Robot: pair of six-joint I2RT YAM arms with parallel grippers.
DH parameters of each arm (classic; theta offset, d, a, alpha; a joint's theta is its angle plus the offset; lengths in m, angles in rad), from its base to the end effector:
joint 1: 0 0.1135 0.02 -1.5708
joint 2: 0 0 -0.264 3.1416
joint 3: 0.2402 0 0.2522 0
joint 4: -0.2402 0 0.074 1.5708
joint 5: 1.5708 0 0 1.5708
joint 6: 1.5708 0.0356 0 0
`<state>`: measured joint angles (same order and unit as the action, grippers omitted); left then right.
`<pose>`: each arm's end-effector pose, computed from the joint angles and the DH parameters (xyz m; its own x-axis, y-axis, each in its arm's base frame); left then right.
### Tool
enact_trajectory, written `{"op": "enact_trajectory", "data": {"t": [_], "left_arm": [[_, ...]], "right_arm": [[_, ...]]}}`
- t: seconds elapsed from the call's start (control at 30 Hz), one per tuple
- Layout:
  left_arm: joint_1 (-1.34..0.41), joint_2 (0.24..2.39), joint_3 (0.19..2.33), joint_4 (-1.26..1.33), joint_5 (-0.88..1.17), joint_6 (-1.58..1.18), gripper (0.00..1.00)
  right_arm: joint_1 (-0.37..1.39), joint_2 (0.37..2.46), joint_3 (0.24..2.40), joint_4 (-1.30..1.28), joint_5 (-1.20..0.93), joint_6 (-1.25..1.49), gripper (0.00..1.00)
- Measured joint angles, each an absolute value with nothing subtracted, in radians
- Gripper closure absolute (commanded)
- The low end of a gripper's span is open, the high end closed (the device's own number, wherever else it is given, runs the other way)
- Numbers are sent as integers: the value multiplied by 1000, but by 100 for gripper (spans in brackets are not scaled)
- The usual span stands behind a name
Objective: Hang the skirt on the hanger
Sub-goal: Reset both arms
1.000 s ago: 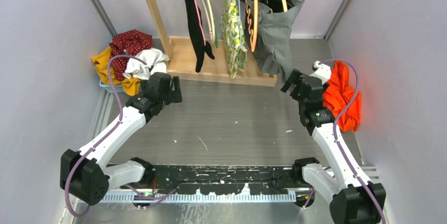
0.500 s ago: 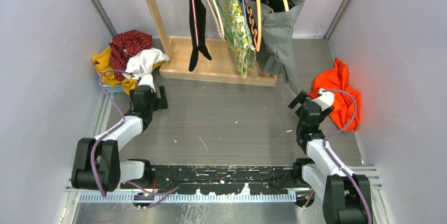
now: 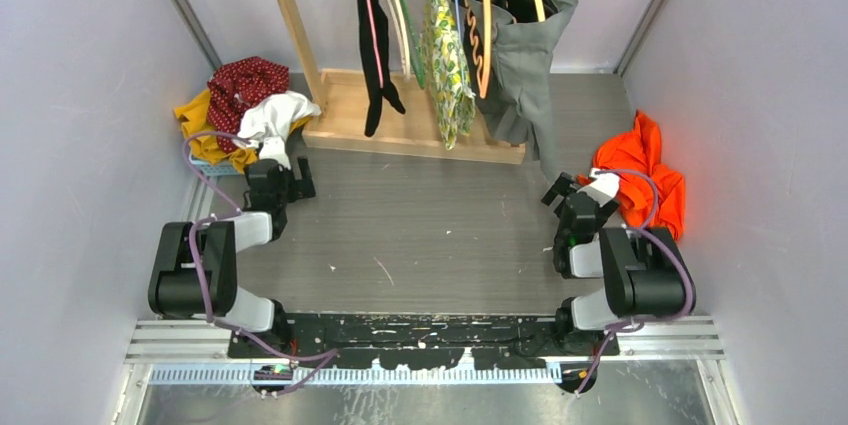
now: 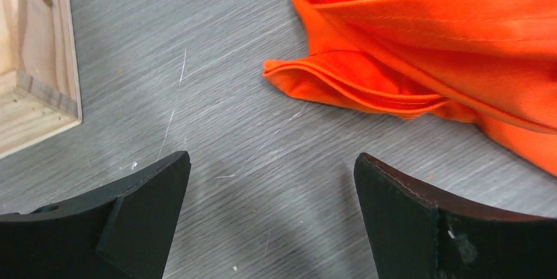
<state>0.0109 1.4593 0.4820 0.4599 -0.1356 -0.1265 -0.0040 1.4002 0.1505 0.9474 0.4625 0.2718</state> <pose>0.2723 0.0078 0.1523 -0.4745 -0.1302 -0.8706 -0.1896 0.9809 -0.0433 0.2104 -0.0167 0.1286 -0.1715 0.2410 -0.9553 0.4937 0.8601 0.1283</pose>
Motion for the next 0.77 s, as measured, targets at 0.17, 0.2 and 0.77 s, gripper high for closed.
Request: {"op": "enact_trajectory", "data": {"t": [0.17,0.2,0.77], "left_arm": [[16,1485,477,530,-107,-126,1],[16,1483,470,550,-100,-125,1],[17,1544,322,871,10,-96,1]], "right_arm": [[-4,1559,160,1083,389,228,0],[-4,1559,161,1085,372,220,0],[-5,1555,332,889,190,146,0]]}}
